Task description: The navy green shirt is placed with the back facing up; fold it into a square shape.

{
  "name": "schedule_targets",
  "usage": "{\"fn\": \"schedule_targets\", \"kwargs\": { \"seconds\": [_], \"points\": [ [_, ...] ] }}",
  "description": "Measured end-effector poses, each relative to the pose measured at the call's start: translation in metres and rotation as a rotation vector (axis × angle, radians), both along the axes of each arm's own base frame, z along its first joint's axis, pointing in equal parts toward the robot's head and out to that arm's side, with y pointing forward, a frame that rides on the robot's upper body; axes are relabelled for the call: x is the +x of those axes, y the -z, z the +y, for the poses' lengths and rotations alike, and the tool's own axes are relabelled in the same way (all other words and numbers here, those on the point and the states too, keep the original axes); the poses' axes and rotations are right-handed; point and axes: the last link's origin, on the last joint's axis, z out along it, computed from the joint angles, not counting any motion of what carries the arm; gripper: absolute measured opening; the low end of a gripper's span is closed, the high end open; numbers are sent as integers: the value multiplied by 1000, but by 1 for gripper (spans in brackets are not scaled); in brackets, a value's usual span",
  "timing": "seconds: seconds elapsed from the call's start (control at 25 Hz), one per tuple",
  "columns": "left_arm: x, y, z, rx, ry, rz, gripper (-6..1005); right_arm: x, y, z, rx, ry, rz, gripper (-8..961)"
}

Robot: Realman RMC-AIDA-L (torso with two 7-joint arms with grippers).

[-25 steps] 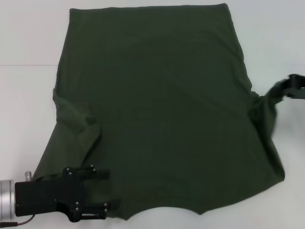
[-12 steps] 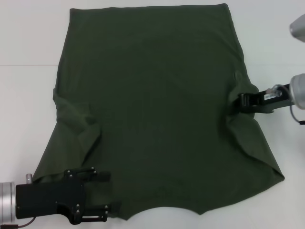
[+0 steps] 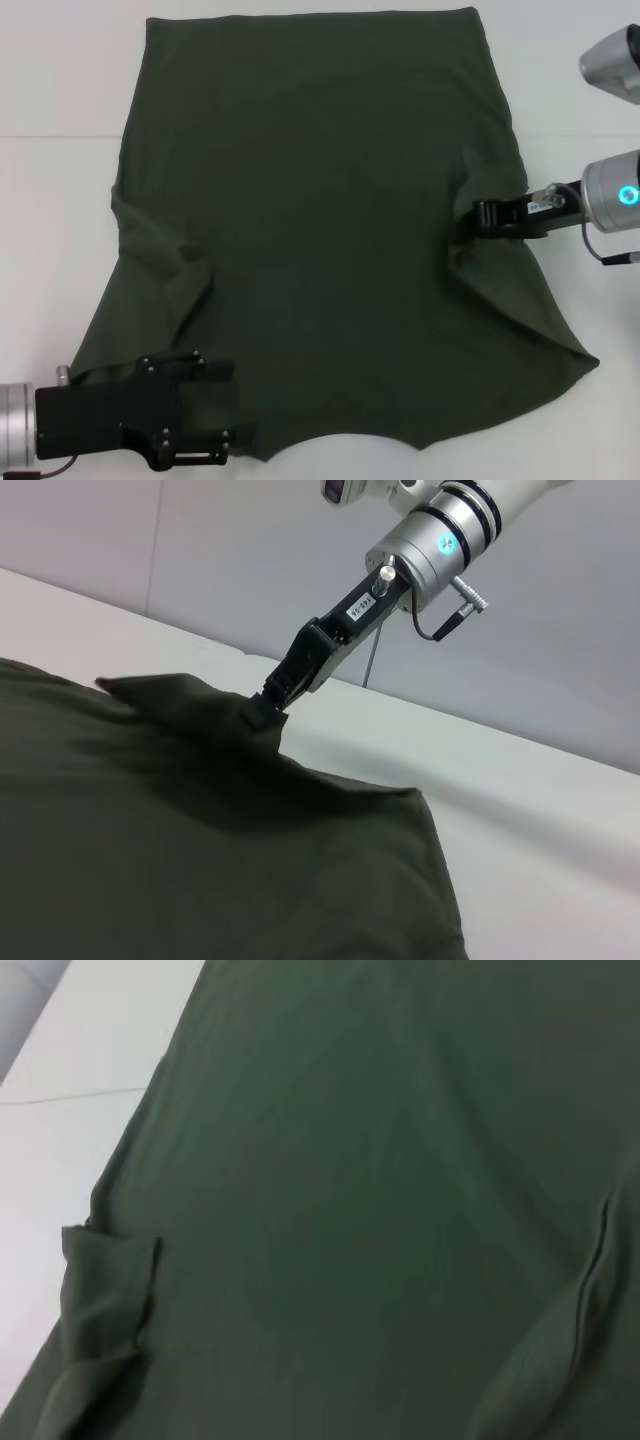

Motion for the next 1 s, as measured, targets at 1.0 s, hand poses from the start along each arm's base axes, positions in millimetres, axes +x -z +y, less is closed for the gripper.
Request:
{"fn": "schedule_targets", "kwargs": {
  "seconds": [1.0],
  "points": [
    [0, 1, 2, 8, -10, -10, 824, 2, -12, -10, 28, -33, 184, 308]
  ]
}}
